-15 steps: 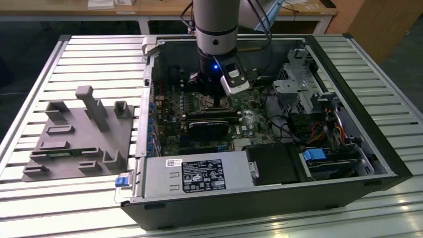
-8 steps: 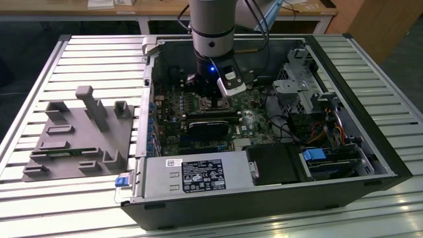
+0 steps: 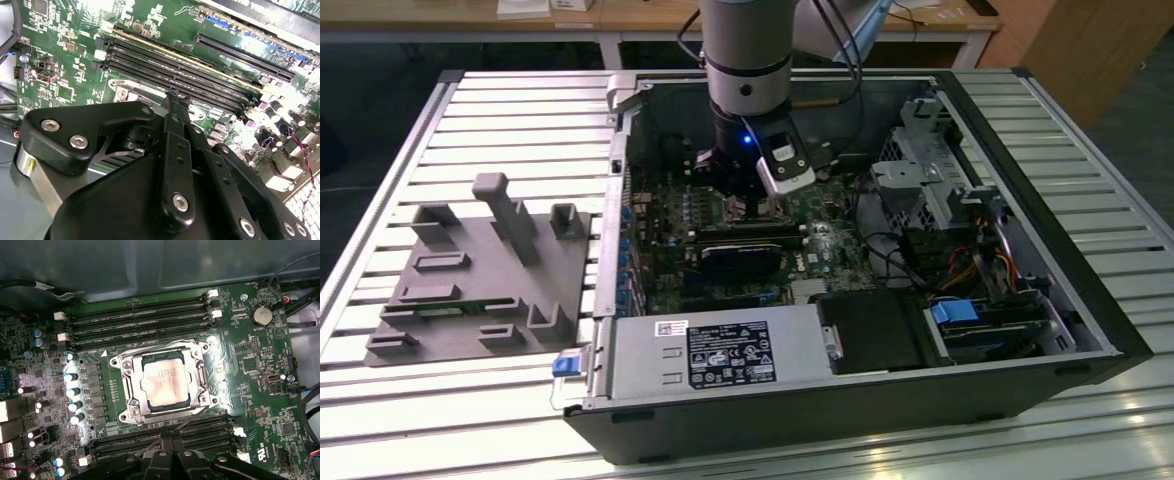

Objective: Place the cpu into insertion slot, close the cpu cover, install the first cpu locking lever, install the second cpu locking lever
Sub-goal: 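Install the second cpu locking lever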

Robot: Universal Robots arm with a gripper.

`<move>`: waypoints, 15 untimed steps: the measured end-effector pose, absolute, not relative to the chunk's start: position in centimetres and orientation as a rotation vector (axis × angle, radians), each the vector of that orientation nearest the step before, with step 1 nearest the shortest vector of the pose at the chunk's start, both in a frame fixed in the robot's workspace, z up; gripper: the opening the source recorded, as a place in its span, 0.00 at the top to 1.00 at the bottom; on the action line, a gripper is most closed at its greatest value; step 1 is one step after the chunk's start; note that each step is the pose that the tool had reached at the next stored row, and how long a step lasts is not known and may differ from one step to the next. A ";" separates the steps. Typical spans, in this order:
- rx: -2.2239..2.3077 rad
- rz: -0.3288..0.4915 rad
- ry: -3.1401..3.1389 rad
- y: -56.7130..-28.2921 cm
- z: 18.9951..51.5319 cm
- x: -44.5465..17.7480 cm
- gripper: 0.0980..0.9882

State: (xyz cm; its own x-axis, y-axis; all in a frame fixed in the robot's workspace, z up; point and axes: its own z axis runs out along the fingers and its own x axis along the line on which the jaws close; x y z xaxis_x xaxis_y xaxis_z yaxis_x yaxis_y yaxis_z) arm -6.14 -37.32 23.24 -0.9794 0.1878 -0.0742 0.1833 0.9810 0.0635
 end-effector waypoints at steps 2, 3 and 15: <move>0.287 0.099 3.047 -37.3 23.2 -6.2 0.99; 0.287 0.105 3.047 -37.3 23.2 -6.2 0.99; 0.291 0.212 3.048 -38.8 22.8 -6.9 0.99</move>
State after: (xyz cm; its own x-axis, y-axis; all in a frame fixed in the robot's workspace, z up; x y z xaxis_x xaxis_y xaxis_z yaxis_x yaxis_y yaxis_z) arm -6.88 -38.81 22.75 -0.9794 0.1932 -0.0586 0.1832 0.9725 0.1440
